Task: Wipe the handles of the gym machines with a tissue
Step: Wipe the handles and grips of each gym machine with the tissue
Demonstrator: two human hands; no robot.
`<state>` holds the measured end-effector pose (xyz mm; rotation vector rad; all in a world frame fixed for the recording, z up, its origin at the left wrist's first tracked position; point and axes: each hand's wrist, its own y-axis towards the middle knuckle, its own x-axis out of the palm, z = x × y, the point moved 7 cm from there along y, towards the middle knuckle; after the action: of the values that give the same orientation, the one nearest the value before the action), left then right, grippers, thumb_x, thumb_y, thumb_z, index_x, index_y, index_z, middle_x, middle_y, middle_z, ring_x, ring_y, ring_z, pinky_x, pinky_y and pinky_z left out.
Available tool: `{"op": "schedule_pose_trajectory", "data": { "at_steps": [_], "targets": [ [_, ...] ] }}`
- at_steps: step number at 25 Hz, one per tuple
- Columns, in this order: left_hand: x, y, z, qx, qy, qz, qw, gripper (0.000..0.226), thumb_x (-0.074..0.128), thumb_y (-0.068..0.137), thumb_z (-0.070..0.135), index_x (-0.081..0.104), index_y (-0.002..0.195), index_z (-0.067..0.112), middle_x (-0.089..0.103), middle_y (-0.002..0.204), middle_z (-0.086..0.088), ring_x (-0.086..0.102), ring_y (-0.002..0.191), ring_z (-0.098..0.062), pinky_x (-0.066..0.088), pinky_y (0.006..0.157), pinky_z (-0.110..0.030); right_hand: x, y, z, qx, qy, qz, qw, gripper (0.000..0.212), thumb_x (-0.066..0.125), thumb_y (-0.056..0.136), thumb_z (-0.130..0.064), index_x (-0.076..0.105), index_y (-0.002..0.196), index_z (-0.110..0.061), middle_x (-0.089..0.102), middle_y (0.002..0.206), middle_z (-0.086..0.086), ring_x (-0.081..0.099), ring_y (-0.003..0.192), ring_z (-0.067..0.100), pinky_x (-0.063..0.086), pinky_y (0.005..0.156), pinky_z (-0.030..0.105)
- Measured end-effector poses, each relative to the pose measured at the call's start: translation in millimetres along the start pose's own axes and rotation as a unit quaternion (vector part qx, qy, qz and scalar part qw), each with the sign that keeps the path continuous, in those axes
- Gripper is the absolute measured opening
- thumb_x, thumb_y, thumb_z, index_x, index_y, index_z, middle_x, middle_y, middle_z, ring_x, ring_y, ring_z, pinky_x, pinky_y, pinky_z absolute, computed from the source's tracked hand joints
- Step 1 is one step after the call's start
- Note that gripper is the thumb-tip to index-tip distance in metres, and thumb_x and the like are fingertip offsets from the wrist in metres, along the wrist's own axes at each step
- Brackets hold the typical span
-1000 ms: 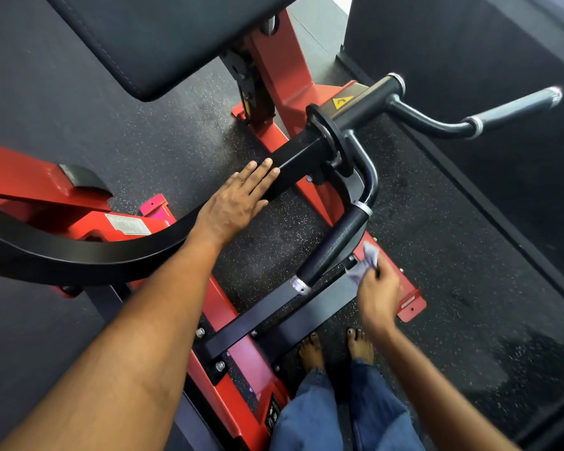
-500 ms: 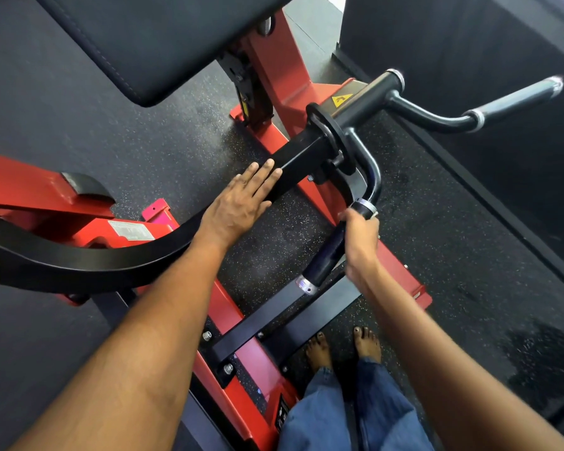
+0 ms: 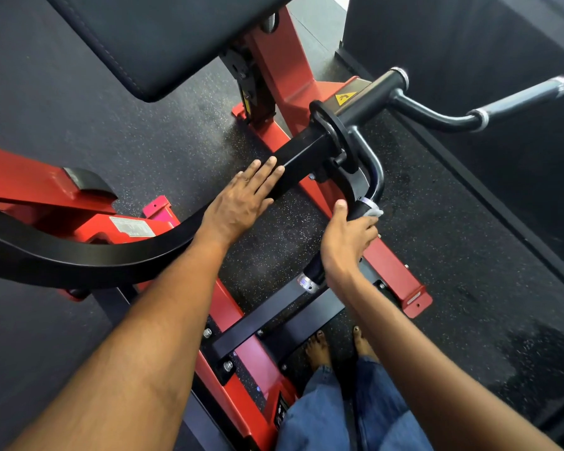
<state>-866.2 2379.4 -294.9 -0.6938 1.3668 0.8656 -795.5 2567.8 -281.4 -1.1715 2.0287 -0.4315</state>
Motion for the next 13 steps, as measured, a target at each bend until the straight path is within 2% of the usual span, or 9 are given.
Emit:
{"op": "schedule_pose_trajectory", "data": {
  "at_steps": [2,3,4,6,8,9,11,13],
  "targets": [
    [-1,0,1,-0.001,0.001,0.000,1.000,0.056,0.031,0.102,0.033,0.016,0.152,0.013,0.029,0.157,-0.011,0.037,0.139,-0.033,0.046,0.104,-0.047,-9,28,3,0.037,0.118,0.006,0.992,0.064,0.034,0.095,-0.054,0.036,0.139,-0.008,0.048,0.131,0.009,0.045,0.121,0.028,0.035,0.102,0.040],
    [-2,1,1,-0.001,0.002,0.000,1.000,0.056,0.030,0.102,0.033,0.016,0.152,0.013,0.029,0.157,-0.011,0.037,0.139,-0.033,0.046,0.104,-0.047,-9,35,12,0.056,0.190,-0.028,0.980,0.060,0.031,0.094,-0.058,0.048,0.128,-0.012,0.056,0.116,0.003,0.052,0.110,0.024,0.040,0.094,0.037],
    [-2,1,0,0.000,0.002,0.000,1.000,0.056,0.030,0.102,0.033,0.016,0.152,0.013,0.029,0.157,-0.011,0.037,0.139,-0.033,0.046,0.104,-0.048,-9,34,27,0.066,0.245,-0.067,0.965,0.060,0.027,0.093,-0.063,0.053,0.121,-0.015,0.059,0.111,-0.001,0.055,0.104,0.019,0.041,0.092,0.034],
    [-1,0,1,-0.001,-0.002,-0.001,1.000,0.056,0.030,0.101,0.033,0.016,0.152,0.014,0.030,0.157,-0.011,0.038,0.139,-0.033,0.046,0.103,-0.048,-4,12,66,0.070,0.257,-0.149,0.952,0.066,0.025,0.091,-0.066,0.055,0.124,-0.018,0.062,0.120,0.000,0.057,0.111,0.017,0.040,0.100,0.040],
    [-2,1,1,-0.001,0.000,0.002,1.000,0.056,0.030,0.101,0.032,0.016,0.152,0.013,0.031,0.156,-0.011,0.039,0.138,-0.034,0.047,0.102,-0.048,1,-7,79,0.075,0.258,-0.210,0.940,0.058,0.026,0.097,-0.056,0.057,0.121,-0.013,0.069,0.110,0.006,0.064,0.103,0.020,0.046,0.096,0.043],
    [-3,2,1,-0.001,0.000,0.003,1.000,0.055,0.031,0.101,0.032,0.017,0.151,0.013,0.031,0.156,-0.012,0.039,0.138,-0.034,0.047,0.102,-0.048,1,-3,75,0.081,0.271,-0.215,0.935,0.051,0.028,0.100,-0.048,0.060,0.109,-0.009,0.070,0.094,0.010,0.067,0.089,0.019,0.050,0.090,0.041],
    [-4,3,1,-0.002,-0.002,0.003,1.000,0.056,0.032,0.101,0.032,0.018,0.151,0.013,0.032,0.156,-0.012,0.040,0.137,-0.034,0.046,0.103,-0.048,-8,19,51,0.063,0.301,-0.178,0.935,0.039,0.032,0.102,-0.035,0.057,0.084,-0.011,0.059,0.070,0.010,0.058,0.064,0.018,0.049,0.076,0.037],
    [-2,1,2,-0.001,-0.001,0.004,1.000,0.056,0.033,0.101,0.032,0.018,0.151,0.013,0.032,0.156,-0.012,0.040,0.137,-0.034,0.046,0.103,-0.048,-11,26,41,0.055,0.315,-0.170,0.932,0.027,0.037,0.099,-0.027,0.050,0.078,-0.017,0.051,0.071,0.005,0.050,0.065,0.017,0.044,0.071,0.036]
  ]
}}
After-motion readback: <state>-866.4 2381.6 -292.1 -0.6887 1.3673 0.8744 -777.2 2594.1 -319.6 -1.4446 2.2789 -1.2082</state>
